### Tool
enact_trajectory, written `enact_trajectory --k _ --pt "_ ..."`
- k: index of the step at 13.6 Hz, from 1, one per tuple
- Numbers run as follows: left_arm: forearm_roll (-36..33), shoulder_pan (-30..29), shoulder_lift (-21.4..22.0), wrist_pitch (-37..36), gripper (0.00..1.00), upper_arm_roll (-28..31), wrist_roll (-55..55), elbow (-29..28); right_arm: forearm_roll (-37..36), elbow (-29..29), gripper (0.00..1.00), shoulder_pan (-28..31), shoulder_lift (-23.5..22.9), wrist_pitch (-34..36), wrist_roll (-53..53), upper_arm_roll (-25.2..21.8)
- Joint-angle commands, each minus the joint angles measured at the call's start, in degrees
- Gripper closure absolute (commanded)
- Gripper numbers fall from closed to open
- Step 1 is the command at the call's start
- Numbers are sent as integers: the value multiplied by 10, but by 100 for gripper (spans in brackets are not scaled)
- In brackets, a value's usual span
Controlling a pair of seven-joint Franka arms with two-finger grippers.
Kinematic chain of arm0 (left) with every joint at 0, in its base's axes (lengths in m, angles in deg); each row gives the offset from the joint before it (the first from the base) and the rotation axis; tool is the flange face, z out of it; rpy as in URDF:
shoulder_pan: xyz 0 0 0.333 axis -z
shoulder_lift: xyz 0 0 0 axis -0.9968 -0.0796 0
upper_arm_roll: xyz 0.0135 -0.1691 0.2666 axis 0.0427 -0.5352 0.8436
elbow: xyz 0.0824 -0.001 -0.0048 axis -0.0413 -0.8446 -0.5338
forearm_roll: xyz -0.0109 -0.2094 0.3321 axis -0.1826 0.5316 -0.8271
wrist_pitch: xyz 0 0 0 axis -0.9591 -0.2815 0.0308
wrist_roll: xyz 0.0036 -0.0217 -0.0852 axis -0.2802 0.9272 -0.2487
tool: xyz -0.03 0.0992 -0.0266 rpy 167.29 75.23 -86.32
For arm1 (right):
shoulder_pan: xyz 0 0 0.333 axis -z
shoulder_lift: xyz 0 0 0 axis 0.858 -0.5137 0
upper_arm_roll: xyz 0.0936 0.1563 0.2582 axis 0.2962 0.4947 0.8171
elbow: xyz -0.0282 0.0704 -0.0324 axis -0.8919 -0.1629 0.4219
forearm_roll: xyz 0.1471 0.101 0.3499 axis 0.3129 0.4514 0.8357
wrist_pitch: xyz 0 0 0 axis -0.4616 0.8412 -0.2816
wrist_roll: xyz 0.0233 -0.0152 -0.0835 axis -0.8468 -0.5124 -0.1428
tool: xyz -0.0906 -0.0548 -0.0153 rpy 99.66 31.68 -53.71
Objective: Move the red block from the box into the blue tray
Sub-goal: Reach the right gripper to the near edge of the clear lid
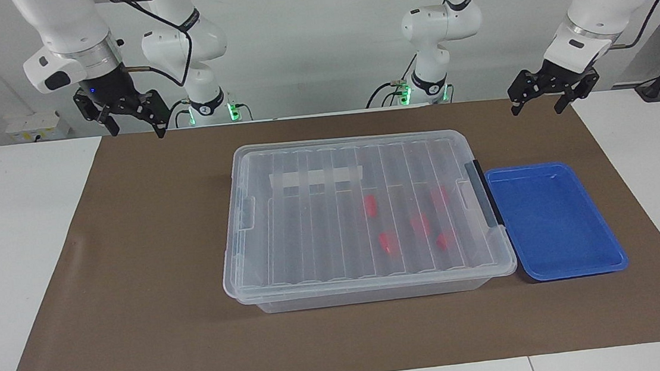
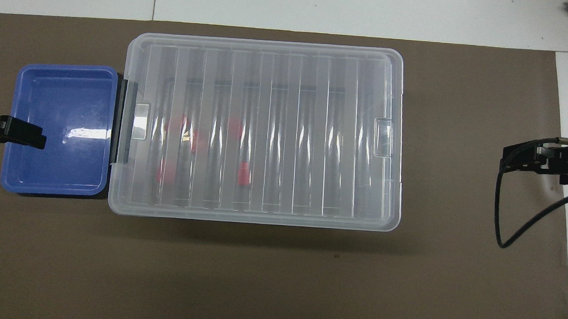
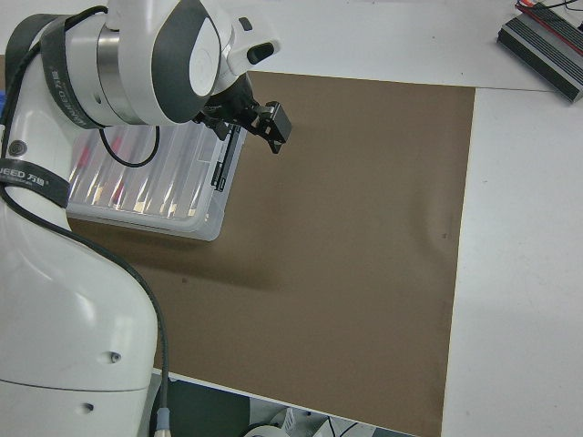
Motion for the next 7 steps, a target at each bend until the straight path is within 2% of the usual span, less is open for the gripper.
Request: enact_trajectory --k 1,7 --pt "6 -5 16 -2 0 -3 -4 -17 3 23 0 1 18 -15 -19 -1" --pt "6 -5 16 -2 0 -3 -4 -18 2 20 0 0 -2 -42 -23 -1"
